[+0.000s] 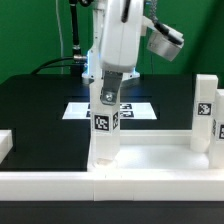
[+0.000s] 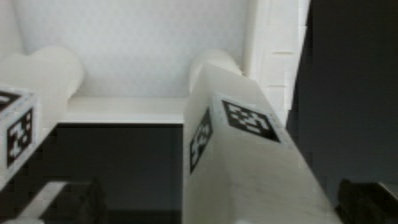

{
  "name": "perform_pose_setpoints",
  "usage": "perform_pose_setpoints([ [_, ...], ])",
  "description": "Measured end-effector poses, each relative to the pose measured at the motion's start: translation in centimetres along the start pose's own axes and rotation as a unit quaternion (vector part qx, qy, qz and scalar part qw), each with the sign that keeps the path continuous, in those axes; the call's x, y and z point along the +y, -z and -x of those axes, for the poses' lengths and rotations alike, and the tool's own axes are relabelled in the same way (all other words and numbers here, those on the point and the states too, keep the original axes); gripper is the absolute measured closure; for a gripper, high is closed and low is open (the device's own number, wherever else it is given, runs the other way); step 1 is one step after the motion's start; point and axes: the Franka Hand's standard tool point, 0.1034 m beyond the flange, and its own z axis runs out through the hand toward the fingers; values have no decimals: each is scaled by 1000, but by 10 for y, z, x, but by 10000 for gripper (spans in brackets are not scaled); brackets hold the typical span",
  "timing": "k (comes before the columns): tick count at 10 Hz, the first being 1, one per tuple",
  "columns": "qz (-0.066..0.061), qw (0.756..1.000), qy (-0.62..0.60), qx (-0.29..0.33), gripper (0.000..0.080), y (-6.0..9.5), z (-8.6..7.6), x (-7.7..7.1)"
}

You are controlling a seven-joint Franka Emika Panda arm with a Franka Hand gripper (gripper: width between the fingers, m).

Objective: Assemble desk

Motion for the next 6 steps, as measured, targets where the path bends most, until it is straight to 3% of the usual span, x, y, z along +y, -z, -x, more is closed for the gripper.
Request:
perform_pose_setpoints([
  [1, -6, 994, 108, -4, 150, 6, -3, -1],
  [4, -28, 944, 330, -5, 150, 21, -15, 8],
  [6, -25, 924, 383, -1, 150, 20, -16, 9],
])
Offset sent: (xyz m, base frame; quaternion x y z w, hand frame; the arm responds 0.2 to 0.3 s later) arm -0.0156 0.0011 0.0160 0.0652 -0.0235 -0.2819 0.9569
